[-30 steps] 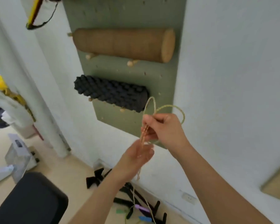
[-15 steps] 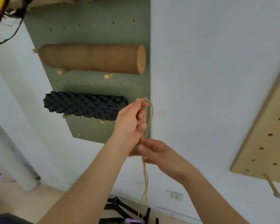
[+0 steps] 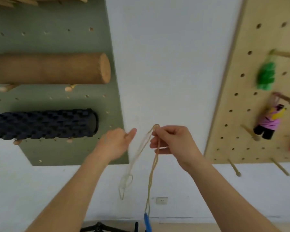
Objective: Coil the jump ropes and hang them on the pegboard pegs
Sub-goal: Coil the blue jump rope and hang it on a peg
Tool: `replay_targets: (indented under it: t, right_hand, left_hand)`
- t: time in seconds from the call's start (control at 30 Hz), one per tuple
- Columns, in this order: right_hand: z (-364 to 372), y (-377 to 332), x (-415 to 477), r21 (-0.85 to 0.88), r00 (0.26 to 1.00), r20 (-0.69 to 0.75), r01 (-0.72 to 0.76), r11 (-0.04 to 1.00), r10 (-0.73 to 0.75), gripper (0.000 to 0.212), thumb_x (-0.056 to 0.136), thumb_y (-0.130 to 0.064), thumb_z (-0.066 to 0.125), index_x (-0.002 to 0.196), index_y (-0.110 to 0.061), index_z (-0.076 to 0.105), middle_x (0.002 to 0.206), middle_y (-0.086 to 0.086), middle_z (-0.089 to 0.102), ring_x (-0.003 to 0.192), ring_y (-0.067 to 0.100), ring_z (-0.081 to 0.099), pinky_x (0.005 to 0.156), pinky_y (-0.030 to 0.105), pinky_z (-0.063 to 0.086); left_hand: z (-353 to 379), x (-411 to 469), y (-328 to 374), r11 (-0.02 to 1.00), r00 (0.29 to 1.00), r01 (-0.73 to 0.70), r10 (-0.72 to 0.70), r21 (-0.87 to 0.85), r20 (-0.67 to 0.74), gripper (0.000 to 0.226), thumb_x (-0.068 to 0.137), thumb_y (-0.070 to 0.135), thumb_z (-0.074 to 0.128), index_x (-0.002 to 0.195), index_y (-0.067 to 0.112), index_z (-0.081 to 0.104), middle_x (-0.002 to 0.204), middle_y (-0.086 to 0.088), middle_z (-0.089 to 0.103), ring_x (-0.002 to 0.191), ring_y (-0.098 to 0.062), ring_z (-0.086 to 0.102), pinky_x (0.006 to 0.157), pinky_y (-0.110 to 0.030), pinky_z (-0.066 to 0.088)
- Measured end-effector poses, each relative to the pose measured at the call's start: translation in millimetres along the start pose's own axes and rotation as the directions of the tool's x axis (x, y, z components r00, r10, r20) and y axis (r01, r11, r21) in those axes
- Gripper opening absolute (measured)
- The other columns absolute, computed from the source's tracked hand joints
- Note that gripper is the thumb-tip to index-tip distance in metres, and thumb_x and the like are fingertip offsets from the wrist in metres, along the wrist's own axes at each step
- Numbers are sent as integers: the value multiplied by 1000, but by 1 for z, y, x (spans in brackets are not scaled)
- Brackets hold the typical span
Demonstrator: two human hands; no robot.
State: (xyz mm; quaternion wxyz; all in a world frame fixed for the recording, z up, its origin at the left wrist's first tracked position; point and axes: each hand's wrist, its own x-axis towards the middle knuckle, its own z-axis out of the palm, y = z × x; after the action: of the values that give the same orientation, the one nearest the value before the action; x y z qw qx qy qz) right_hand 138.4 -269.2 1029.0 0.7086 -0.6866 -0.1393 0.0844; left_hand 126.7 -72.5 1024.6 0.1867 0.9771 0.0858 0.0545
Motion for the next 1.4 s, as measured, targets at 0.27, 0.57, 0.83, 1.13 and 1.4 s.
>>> replay_targets:
  t: [0.27, 0.57, 0.83, 1.13, 1.4]
  right_hand:
    - [-59, -23, 30, -31, 909, -417, -22, 999, 7, 28, 97, -21, 56, 82, 0, 66, 68, 11, 68, 58, 22, 66, 57, 32, 58]
    - [-129, 44, -85, -49, 974, 123, -186, 981, 191, 30, 100, -34, 46, 105, -12, 66, 78, 8, 68, 90, 28, 71, 96, 44, 52]
    - [-169, 68, -151, 18, 974, -135, -178, 984, 179, 31, 104, -17, 40, 82, -4, 58, 76, 11, 66, 88, 29, 72, 76, 37, 59]
    - [-197, 44, -160, -359, 941, -337, -119, 926, -10, 28, 97, -11, 45, 83, -4, 69, 73, 11, 72, 65, 21, 71, 67, 42, 60]
    - [-232, 48, -165, -344, 952, -189, -295, 891, 242, 25, 95, -23, 56, 86, -5, 70, 78, 5, 74, 66, 11, 68, 65, 22, 55]
  left_hand:
    - [94, -58, 92, 521, 909, 112, 289, -846, 299, 19, 100, 11, 44, 91, 7, 60, 75, -8, 71, 78, -24, 68, 86, -40, 56]
    - [63, -16, 189, -189, 960, 207, 227, -960, 162, 29, 103, 16, 37, 86, 6, 57, 74, -11, 71, 75, -23, 72, 60, -27, 57]
    - [81, -6, 231, 25, 980, 158, 116, -987, 160, 32, 102, 26, 42, 99, -1, 59, 89, -16, 72, 79, -26, 73, 64, -29, 58]
    - [141, -111, 256, 568, 888, 85, 330, -818, 321, 33, 92, 31, 60, 80, 3, 73, 72, -13, 67, 69, -23, 64, 81, -42, 58]
    - [150, -83, 275, 248, 956, 212, 148, -945, 253, 27, 97, 24, 52, 86, 4, 67, 76, -8, 69, 71, -18, 66, 65, -29, 54]
